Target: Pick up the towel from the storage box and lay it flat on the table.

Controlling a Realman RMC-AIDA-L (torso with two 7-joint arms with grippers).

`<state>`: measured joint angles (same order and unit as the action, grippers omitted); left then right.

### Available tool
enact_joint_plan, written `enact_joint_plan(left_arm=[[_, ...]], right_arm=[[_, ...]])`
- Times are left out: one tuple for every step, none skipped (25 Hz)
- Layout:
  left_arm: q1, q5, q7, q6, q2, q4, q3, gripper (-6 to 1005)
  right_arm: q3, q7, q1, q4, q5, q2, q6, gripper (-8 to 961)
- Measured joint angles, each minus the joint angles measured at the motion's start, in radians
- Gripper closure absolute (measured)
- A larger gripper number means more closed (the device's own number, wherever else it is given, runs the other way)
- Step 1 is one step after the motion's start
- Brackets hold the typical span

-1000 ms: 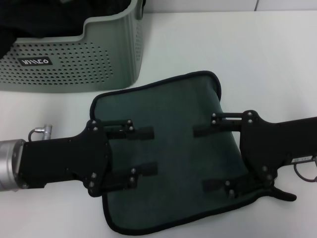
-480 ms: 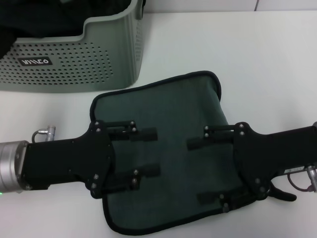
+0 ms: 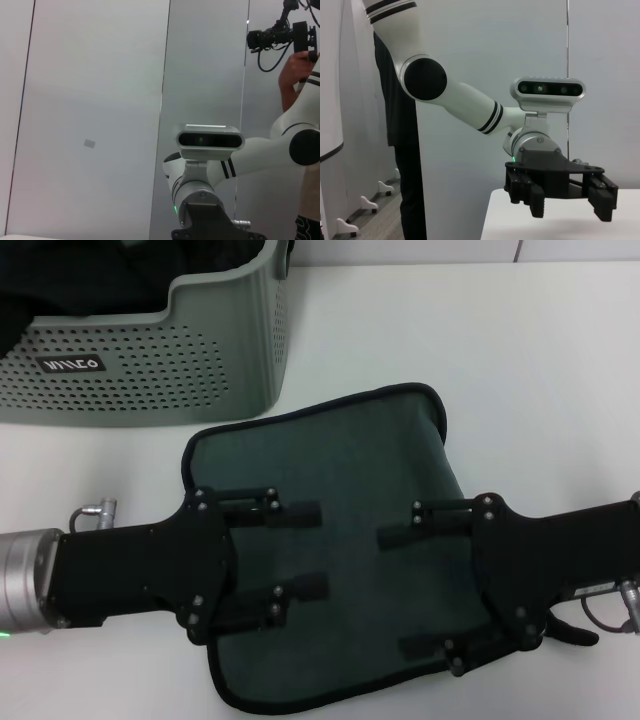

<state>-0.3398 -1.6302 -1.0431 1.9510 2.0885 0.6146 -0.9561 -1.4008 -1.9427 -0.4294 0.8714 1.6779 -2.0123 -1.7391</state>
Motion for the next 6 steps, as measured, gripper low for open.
enact_joint_plan(left_arm=[[-0.001,0.0,0.0,0.0,0.0,-0.001,0.0,449],[-0.001,0.0,0.0,0.0,0.0,-0.001,0.0,449],[-0.001,0.0,0.0,0.0,0.0,-0.001,-0.001,449],[-0.001,0.0,0.0,0.0,0.0,-0.002,-0.001,449],[-0.001,0.0,0.001,0.0,0.001,-0.002,-0.001,449],[-0.001,0.0,0.001,0.0,0.001,-0.002,-0.001,449]], right_arm=[[0.0,0.0,0.0,0.0,0.0,0.0,0.0,88],[0.0,0.0,0.0,-0.001,0.0,0.0,-0.001,88],[0.0,0.0,0.001,-0.001,0.0,0.0,-0.001,88],[0.0,0.0,0.002,-0.001,0.0,0.0,-0.001,88],[0.0,-0.001,0.003,-0.002,0.0,0.0,-0.002,88],[0.0,-0.001,0.005,-0.002,0.0,0.0,-0.002,88]])
